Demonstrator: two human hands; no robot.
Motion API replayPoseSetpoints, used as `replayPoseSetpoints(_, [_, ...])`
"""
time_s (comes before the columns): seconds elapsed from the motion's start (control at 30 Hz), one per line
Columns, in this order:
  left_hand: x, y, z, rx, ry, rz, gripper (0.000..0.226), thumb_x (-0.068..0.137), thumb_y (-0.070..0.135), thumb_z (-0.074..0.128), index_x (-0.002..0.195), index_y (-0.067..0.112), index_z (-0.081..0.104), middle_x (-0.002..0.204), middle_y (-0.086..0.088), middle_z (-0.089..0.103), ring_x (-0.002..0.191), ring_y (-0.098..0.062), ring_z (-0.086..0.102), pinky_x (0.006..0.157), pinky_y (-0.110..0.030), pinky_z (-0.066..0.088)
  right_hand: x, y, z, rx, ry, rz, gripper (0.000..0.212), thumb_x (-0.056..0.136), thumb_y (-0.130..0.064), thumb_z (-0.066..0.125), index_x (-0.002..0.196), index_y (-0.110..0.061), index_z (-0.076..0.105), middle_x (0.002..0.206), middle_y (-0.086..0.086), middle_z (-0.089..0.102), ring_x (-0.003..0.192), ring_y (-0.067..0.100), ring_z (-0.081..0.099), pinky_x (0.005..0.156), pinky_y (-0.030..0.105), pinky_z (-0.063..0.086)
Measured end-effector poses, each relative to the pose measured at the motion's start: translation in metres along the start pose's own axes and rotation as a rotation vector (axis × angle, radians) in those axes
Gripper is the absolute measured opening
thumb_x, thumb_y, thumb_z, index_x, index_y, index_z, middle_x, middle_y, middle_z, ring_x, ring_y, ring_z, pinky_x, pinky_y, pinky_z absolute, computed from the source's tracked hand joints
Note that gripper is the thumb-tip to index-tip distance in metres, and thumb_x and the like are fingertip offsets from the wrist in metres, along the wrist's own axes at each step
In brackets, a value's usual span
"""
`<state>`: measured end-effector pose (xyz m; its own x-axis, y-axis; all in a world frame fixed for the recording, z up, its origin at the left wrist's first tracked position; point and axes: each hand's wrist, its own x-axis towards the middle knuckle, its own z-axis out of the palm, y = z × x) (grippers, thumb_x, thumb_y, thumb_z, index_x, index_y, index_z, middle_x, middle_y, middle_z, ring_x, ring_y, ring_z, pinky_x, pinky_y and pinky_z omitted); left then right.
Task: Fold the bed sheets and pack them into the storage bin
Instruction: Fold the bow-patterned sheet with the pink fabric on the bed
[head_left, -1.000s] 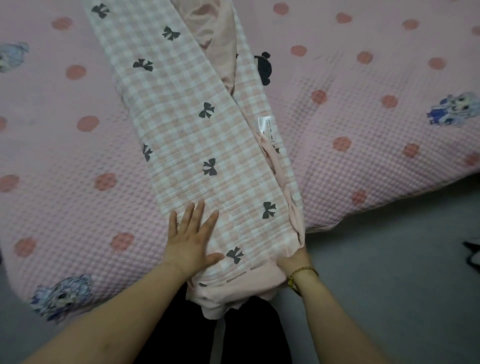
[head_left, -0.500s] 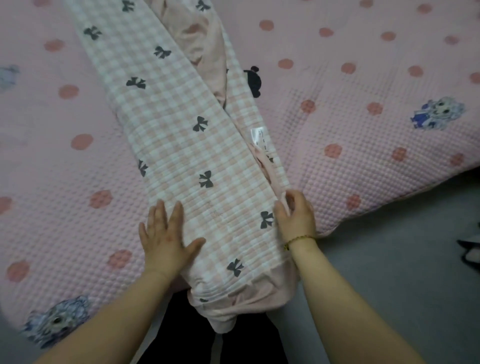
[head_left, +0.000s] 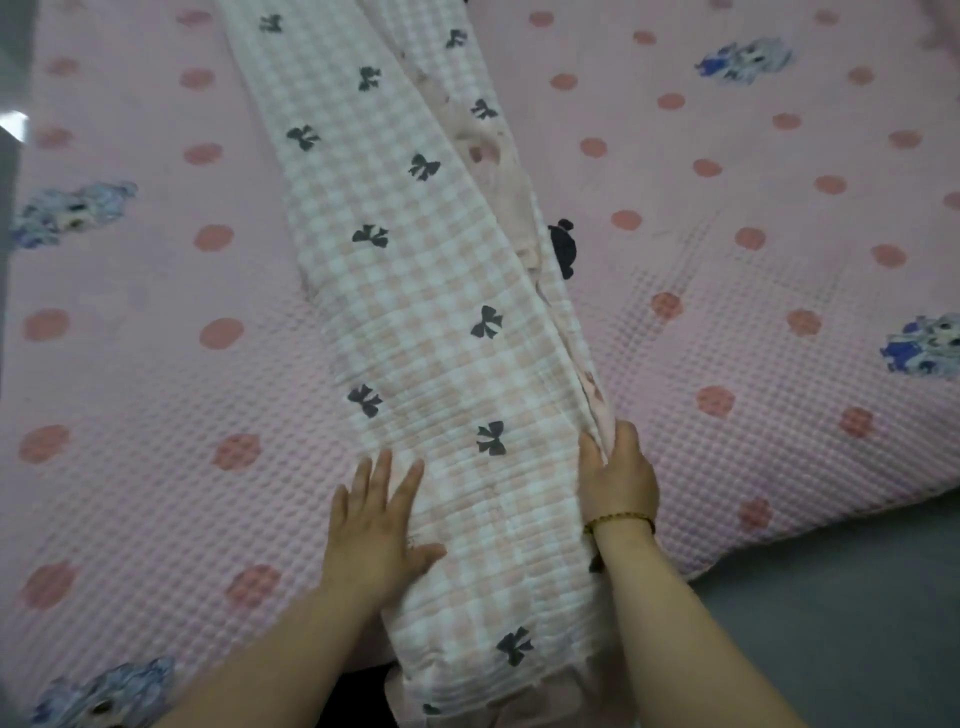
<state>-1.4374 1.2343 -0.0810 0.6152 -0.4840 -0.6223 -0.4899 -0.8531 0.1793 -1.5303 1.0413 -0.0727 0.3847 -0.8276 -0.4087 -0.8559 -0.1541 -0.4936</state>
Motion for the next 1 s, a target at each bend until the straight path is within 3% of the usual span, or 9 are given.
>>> replayPoseSetpoints(0.13, [0.007,-0.004,-0.001,0.072,-0.095,0.07,0.092,0.087,0.061,0.042,0.145,0.025,-0.019,0.131,0.0,-0.04,0.14,-0.023,-0.024,0.114,-0.041,-0.008,0.02,0.004,0.016,-0.132,-0.155,0.158,0.036,0.098,-0.035,0.032,0.116,-0.006,0.041,0.105,0.019,0.06,0.09,0.028,0.057,0.077,0.033,0.045])
replayPoseSetpoints(0.23, [0.009,-0.015,-0.007,0.114,-0.096,0.138,0.101,0.063,0.078,0.009,0.145,0.026,-0.016,0.142,-0.002,-0.036,0.138,-0.018,-0.026,0.114,-0.039,-0.007,0.022,-0.006,0.017,-0.243,-0.144,0.143,0.035,0.099,-0.028,0.034,0.127,-0.008,0.035,0.121,0.016,0.053,0.106,0.029,0.052,0.088,0.035,0.042])
replayPoseSetpoints(0.33, [0.006,-0.022,-0.01,0.04,-0.049,0.127,0.114,0.043,0.07,-0.009,0.146,0.02,-0.014,0.132,-0.003,-0.038,0.137,-0.017,-0.026,0.112,-0.031,-0.009,0.006,-0.022,0.018,-0.593,-0.078,-0.115,0.068,0.093,-0.008,0.038,0.147,-0.019,-0.002,0.154,0.011,0.001,0.14,0.029,0.011,0.116,0.039,0.002])
replayPoseSetpoints(0.43, [0.004,-0.025,-0.009,0.0,-0.032,0.116,0.114,0.044,0.068,-0.01,0.146,0.019,-0.013,0.136,-0.002,-0.036,0.142,-0.021,-0.018,0.108,-0.027,-0.012,-0.018,-0.045,0.043,-0.68,-0.286,-0.468,0.077,0.091,-0.001,0.032,0.145,-0.023,-0.02,0.144,0.002,-0.037,0.141,0.025,-0.023,0.103,0.034,-0.029])
replayPoseSetpoints(0.57, [0.0,-0.033,-0.012,0.013,-0.068,0.102,0.1,0.057,0.068,-0.006,0.147,0.027,-0.009,0.153,0.001,-0.022,0.144,-0.017,-0.013,0.115,-0.033,-0.004,-0.02,-0.06,0.074,-0.752,-0.574,-0.406,0.061,0.099,-0.044,0.014,0.146,-0.019,-0.016,0.151,0.004,-0.028,0.141,0.021,-0.023,0.112,0.04,-0.018])
replayPoseSetpoints(0.73, [-0.017,-0.055,-0.019,-0.015,0.033,0.062,0.105,0.05,0.054,-0.008,0.148,0.024,0.013,0.156,-0.004,0.005,0.144,-0.018,0.012,0.115,-0.038,0.013,-0.015,-0.074,0.078,-0.877,-0.642,-0.333,0.063,0.098,-0.047,0.014,0.146,-0.019,-0.016,0.152,0.006,-0.026,0.142,0.023,-0.021,0.114,0.045,-0.013])
replayPoseSetpoints(0.83, [-0.025,-0.076,-0.018,0.021,0.121,0.108,0.063,0.065,0.042,0.026,0.106,0.021,0.07,0.112,-0.003,0.068,0.095,-0.016,0.069,0.074,-0.032,0.055,-0.019,-0.084,0.076,-0.909,-0.638,-0.287,0.063,0.099,-0.044,0.018,0.147,-0.018,-0.013,0.153,0.006,-0.022,0.143,0.023,-0.017,0.114,0.047,-0.009])
replayPoseSetpoints(0.9, [-0.03,-0.098,-0.014,0.056,0.153,0.137,0.05,0.066,0.039,0.033,0.103,0.029,0.065,0.095,0.005,0.073,0.081,-0.01,0.071,0.06,-0.026,0.055,-0.022,-0.091,0.076,-0.953,-0.613,-0.254,0.062,0.099,-0.041,0.02,0.147,-0.016,-0.012,0.154,0.008,-0.02,0.143,0.025,-0.014,0.115,0.048,-0.006])
replayPoseSetpoints(1.0, [-0.031,-0.148,-0.025,0.078,0.21,0.214,0.048,0.066,0.038,0.034,0.11,0.028,0.051,0.095,0.005,0.073,0.081,-0.009,0.071,0.06,-0.027,0.055,-0.04,-0.111,0.087,-0.969,-0.523,-0.156,0.06,0.1,-0.025,0.024,0.147,-0.007,-0.008,0.154,0.013,-0.016,0.144,0.028,-0.009,0.117,0.044,-0.002])
